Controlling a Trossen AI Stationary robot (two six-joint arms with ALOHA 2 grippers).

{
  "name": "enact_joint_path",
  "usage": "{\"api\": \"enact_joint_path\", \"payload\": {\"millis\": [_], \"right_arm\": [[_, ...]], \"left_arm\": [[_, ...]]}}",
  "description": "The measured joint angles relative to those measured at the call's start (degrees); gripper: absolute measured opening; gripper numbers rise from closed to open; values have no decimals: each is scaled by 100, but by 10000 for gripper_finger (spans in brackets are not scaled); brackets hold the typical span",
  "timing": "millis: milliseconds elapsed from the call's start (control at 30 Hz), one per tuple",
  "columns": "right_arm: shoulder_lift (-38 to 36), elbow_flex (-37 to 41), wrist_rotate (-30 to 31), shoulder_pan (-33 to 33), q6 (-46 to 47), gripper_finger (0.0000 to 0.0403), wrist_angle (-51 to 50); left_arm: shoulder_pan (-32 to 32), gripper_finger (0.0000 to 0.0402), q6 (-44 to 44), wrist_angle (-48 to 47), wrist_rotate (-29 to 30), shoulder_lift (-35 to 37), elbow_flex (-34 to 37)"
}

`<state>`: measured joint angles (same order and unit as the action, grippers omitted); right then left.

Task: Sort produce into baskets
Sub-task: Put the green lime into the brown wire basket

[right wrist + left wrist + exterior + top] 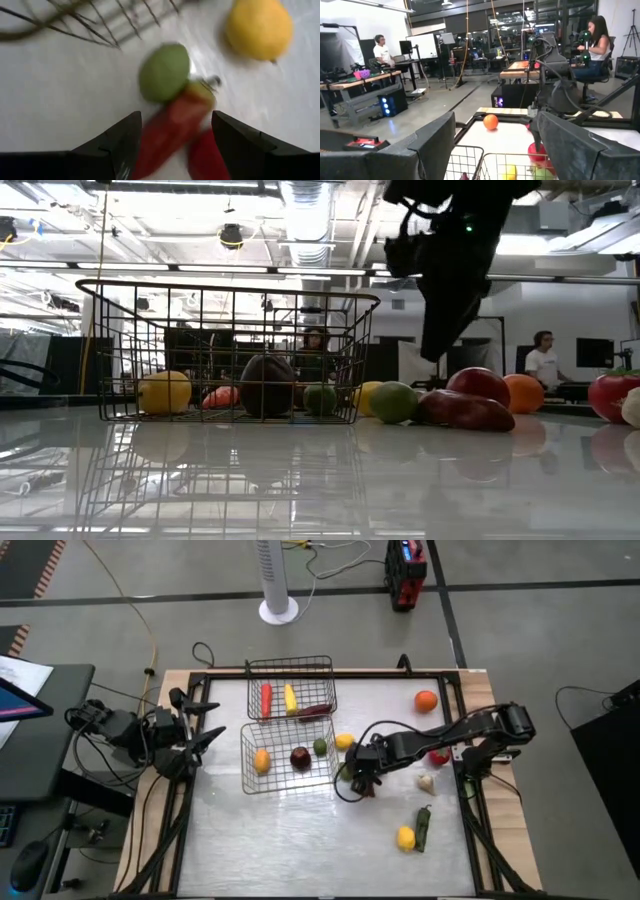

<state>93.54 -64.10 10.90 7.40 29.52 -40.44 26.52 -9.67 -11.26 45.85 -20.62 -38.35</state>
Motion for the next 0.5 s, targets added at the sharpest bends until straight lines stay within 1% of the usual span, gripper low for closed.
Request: {"api": "enact_joint_path", "payload": {"millis": [67,267,367,500], "right_arm": [[27,0,96,73,-2,270,274],[79,100,919,437,-135,270,1022],[101,467,1313,618,-117,270,1353],[101,1163,1493,738,20,270,2524]], "left_arm": [[0,272,-36,-2,0,2,0],[2,272,-31,-30,0,2,0],[4,272,-29,-48,0,0,2],[4,272,-24,-48,-6,1,2]]}}
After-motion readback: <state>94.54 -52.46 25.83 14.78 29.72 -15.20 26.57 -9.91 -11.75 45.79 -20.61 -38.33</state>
